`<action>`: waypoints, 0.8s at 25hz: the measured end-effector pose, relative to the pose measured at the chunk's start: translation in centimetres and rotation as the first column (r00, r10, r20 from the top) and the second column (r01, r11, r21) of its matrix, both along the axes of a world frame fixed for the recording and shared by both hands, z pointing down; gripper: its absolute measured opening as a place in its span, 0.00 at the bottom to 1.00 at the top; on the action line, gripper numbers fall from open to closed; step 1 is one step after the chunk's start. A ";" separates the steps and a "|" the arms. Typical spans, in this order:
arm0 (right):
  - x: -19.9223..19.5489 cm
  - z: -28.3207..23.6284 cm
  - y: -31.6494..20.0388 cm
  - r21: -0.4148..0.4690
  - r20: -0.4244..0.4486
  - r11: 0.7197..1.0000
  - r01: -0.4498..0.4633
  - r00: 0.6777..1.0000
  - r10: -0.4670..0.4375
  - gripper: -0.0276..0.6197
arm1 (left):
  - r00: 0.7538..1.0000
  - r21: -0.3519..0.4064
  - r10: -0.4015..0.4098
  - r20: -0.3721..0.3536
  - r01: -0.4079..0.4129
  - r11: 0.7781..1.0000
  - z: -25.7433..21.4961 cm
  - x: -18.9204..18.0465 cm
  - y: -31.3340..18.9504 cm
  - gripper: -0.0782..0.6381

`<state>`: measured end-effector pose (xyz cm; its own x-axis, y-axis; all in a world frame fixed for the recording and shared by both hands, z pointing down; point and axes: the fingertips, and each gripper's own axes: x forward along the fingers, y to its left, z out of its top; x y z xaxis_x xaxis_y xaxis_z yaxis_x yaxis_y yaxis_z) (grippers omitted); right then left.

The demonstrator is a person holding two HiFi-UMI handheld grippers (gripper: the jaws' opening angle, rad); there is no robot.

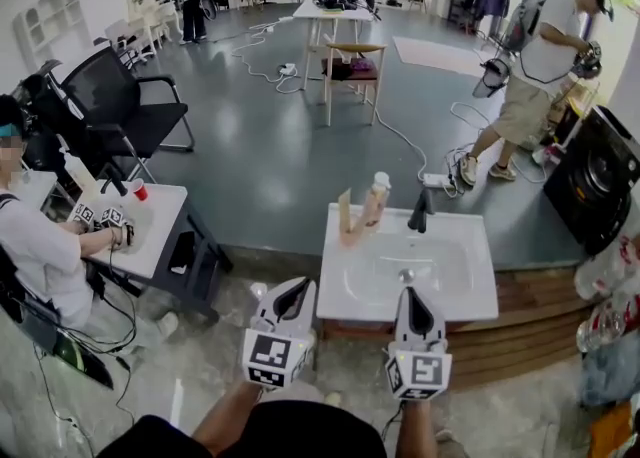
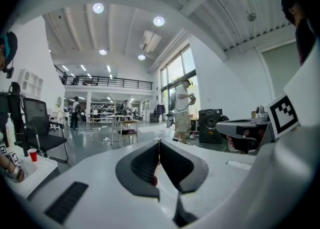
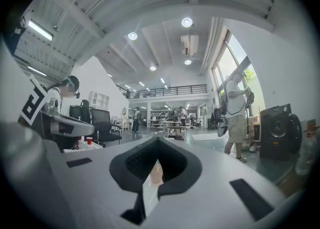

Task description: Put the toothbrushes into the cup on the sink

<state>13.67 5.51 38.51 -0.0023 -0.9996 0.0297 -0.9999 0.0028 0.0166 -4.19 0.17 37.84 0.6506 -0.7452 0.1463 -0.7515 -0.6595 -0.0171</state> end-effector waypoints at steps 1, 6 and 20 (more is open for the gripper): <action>0.0 -0.1 0.0 0.002 -0.002 1.000 -0.001 1.000 0.001 0.04 | 1.000 0.001 0.002 -0.001 -0.002 1.000 -0.1 0.1 0.0 0.12; 0.1 0.3 0.0 -0.005 -0.004 1.000 0.002 1.000 -0.002 0.04 | 1.000 0.003 0.006 -0.001 -0.006 1.000 0.0 0.3 0.0 0.12; -0.7 -0.2 -0.4 -0.005 0.007 1.000 0.004 1.000 -0.004 0.04 | 1.000 0.000 0.003 -0.002 -0.003 1.000 -0.3 -0.5 -0.5 0.12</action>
<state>12.97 5.10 38.29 -0.0066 -0.9994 0.0344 -0.9999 0.0070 0.0093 -4.73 -0.29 37.55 0.6529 -0.7434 0.1451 -0.7498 -0.6614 -0.0151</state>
